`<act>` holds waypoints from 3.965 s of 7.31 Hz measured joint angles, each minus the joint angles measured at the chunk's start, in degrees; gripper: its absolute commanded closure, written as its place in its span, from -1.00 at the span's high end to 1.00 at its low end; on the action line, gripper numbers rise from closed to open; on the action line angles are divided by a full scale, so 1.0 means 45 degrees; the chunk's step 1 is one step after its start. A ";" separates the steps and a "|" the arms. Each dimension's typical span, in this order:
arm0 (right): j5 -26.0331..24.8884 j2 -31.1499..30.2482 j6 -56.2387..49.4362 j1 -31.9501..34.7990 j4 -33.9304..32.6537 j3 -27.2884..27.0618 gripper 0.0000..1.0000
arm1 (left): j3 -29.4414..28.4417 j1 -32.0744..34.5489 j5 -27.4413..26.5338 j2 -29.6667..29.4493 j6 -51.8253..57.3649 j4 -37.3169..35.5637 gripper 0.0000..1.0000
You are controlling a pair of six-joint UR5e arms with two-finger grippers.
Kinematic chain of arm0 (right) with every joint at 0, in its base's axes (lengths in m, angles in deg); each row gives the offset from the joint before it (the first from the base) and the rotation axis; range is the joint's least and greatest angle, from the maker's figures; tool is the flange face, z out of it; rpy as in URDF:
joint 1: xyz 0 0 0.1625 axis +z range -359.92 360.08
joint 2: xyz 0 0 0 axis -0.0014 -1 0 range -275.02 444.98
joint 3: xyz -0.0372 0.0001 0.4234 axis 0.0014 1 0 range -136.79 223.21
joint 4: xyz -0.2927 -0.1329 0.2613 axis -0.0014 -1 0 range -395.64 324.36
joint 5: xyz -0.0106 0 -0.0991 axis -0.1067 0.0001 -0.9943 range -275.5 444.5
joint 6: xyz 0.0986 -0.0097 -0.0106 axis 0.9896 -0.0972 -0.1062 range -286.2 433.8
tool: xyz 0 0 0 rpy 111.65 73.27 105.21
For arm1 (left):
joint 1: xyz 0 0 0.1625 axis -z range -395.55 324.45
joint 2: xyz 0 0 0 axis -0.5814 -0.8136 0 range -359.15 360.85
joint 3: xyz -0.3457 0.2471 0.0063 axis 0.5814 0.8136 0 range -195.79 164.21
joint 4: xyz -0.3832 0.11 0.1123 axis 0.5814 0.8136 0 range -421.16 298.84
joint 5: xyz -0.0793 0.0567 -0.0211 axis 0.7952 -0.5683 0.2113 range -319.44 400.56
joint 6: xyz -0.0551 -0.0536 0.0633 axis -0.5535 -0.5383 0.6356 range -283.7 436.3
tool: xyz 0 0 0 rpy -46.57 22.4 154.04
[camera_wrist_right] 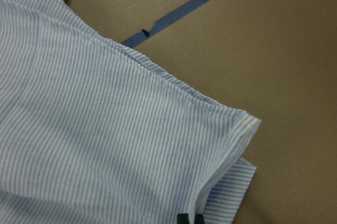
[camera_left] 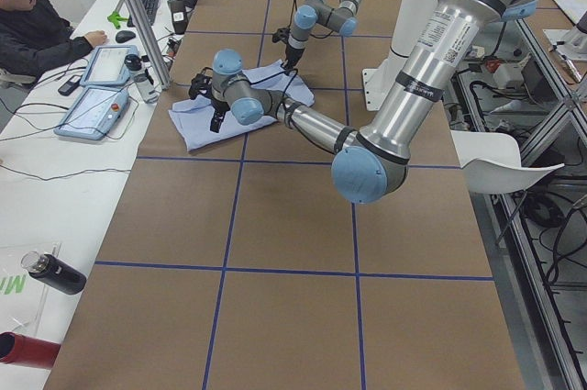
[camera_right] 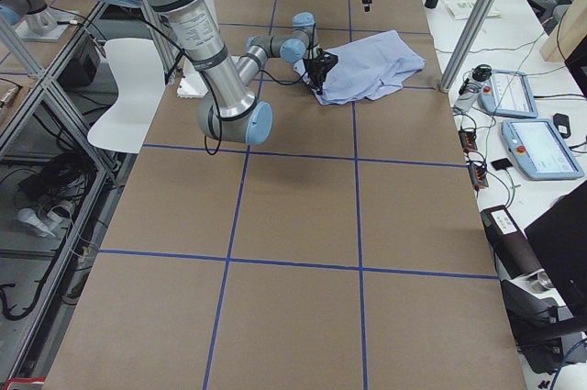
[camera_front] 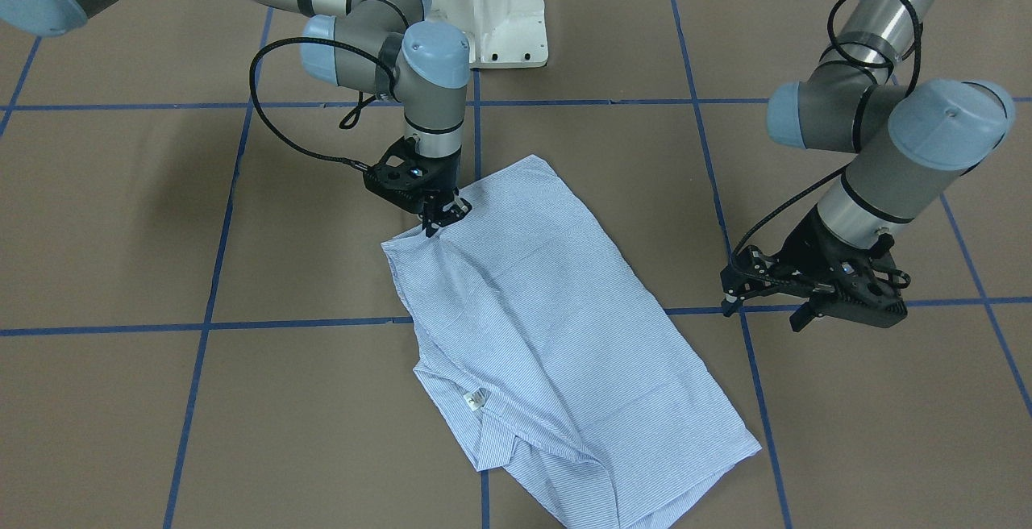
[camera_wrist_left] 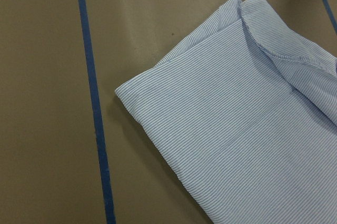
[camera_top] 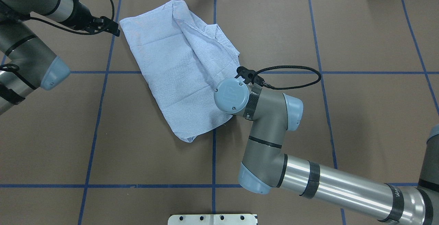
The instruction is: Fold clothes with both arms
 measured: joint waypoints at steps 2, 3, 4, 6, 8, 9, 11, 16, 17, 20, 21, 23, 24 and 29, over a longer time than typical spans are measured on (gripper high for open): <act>0.0007 -0.0027 -0.0033 0.0126 -0.0037 -0.0152 -1.00 | 0.0015 0.0006 0.0000 0.0000 0.0002 0.0000 1.00; 0.0022 -0.0188 -0.0035 0.0194 -0.0086 -0.0488 -1.00 | 0.0074 0.0003 0.0010 0.0006 -0.0002 -0.0005 1.00; -0.0008 -0.0496 0.0122 0.0106 -0.0240 -0.1087 -1.00 | 0.0188 -0.0004 0.0076 0.0040 -0.0005 -0.0013 1.00; -0.0533 -0.0851 0.1051 -0.0805 -0.1109 -0.2447 -1.00 | 0.0456 -0.0011 0.0317 0.0145 -0.0007 -0.0018 1.00; -0.0998 -0.0433 0.1906 -0.1709 -0.2039 -0.2905 -1.00 | 0.0559 -0.0039 0.0381 0.0188 -0.0007 -0.0019 1.00; -0.1252 -0.0225 0.2149 -0.2038 -0.2303 -0.2938 -1.00 | 0.0586 -0.0061 0.0388 0.0219 -0.0007 -0.0020 1.00; -0.1478 -0.0123 0.2182 -0.2302 -0.2487 -0.2954 0.99 | 0.0608 -0.0130 0.0433 0.0247 -0.0012 -0.0020 1.00; 0.0004 -0.0677 -0.2723 -0.0251 -0.2511 -0.4074 1.00 | 0.2311 -0.1487 0.0391 0.0612 -0.2219 0.0005 1.00; 0.0555 -0.0827 -0.3958 0.0357 -0.2447 -0.4184 1.00 | 0.3204 -0.2044 0.0279 0.1050 -0.3560 0.0008 1.00; 0.1346 -0.2231 -0.6534 0.1347 -0.0800 -0.4627 1.00 | 0.5512 -0.4292 -0.1539 0.2576 -0.7869 0.0012 1.00; 0.1604 -0.2958 -0.6826 0.1482 0.0339 -0.4685 1.00 | 0.5803 -0.5168 -0.2440 0.2798 -0.9282 0.0016 1.00; 0.1745 -0.3604 -0.6980 0.1566 0.1295 -0.4693 1.00 | 0.5931 -0.6709 -0.4125 0.3070 -1.1416 0.0019 1.00; 0.1746 -0.3673 -0.6984 0.1572 0.1380 -0.4689 1.00 | 0.5871 -0.7241 -0.4607 0.3135 -1.2079 0.0024 1.00; 0.1712 -0.3734 -0.6889 0.1580 0.1418 -0.4723 1.00 | 0.5179 -0.8529 -0.5063 0.3000 -1.2735 0.0113 0.87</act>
